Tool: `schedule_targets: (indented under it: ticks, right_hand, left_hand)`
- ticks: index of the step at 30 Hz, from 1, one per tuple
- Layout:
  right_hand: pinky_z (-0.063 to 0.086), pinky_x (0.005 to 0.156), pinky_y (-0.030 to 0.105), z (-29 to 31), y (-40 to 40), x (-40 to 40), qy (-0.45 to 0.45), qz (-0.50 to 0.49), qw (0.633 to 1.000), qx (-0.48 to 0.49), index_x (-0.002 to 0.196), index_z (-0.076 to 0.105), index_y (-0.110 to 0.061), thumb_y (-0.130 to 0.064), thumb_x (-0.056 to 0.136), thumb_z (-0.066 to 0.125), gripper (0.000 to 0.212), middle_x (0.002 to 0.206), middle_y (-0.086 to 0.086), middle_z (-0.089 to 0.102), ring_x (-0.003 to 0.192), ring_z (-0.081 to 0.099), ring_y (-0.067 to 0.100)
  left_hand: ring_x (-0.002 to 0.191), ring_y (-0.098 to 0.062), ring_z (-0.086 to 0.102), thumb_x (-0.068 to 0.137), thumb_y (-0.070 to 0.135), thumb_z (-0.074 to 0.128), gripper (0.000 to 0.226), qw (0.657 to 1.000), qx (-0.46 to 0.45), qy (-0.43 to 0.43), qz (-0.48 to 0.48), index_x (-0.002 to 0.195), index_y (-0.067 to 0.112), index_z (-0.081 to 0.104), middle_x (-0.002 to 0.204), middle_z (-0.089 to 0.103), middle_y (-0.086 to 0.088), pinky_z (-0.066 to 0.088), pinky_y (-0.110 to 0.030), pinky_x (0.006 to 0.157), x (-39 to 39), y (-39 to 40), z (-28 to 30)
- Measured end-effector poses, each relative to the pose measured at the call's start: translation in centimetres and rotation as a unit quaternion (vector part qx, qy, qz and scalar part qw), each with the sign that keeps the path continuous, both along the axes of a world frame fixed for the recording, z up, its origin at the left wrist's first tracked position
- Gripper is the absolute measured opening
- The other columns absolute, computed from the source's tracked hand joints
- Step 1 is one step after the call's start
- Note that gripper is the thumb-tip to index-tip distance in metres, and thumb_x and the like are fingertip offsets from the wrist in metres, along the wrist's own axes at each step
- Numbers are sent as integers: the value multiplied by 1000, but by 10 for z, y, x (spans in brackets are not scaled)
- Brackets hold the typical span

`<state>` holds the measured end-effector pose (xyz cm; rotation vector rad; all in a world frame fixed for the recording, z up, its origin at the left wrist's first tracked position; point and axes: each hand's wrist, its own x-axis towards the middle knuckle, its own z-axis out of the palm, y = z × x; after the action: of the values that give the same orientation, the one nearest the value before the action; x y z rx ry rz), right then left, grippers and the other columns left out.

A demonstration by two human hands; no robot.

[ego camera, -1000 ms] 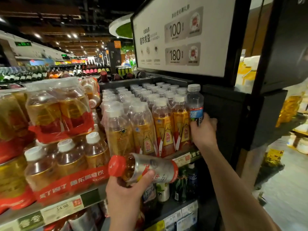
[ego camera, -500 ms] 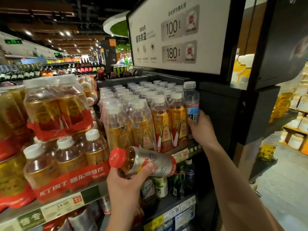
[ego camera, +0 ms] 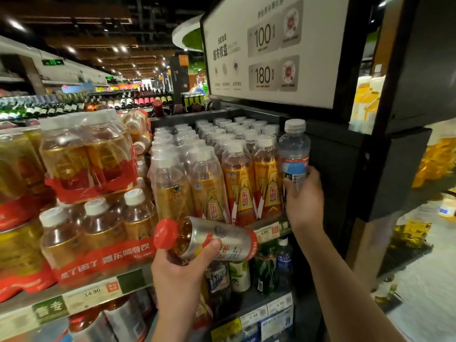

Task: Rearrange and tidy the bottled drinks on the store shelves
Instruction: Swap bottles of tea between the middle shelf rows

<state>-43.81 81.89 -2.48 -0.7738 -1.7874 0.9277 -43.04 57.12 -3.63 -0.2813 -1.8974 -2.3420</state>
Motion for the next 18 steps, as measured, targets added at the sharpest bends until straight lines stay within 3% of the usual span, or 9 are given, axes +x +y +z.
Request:
schedule_targets:
  ticks: [3,6,9,13,16,18]
  right_hand:
    - [38,114,44,-2,-3,10,19,-5,1000,14,157,18,-20,-30,96,60,75,154,6,39,141,39,23]
    - [30,108,29,-1,-8,26,33,13,999,37,158,17,-21,-29,97,60,75,153,6,35,140,36,19]
    - [28,105,22,0,-13,41,71,43,995,57,156,23,-19,-29,96,61,72,147,5,37,133,37,8]
    - [38,106,26,-7,-15,61,104,99,988,60,152,32,-17,-31,92,64,69,142,2,44,130,45,11]
    - [42,108,29,-18,-15,76,93,134,985,54,151,33,-19,-31,90,66,70,145,-3,47,132,47,9]
    - [44,103,18,-27,-17,85,98,160,981,41,147,35,-21,-27,91,67,65,142,-6,51,127,51,2]
  left_hand:
    - [106,-24,70,33,60,94,87,1000,14,-8,2,113,39,64,109,75,3,54,-53,96,2,4,-2]
    - [104,-23,71,37,56,96,86,999,22,-22,9,114,38,63,107,76,4,54,-52,95,5,10,-6]
    - [100,-23,72,40,52,96,72,999,31,-17,16,105,40,67,100,78,5,55,-53,94,9,16,-9]
    - [89,-24,72,46,40,92,45,998,39,-12,44,85,45,69,89,74,-1,57,-57,89,17,24,-10]
    - [91,-22,73,40,45,87,67,996,53,-7,77,103,30,68,91,77,3,58,-50,88,23,24,-15]
    - [93,-20,73,41,44,90,85,995,34,6,88,117,17,64,97,77,1,58,-44,88,29,20,-18]
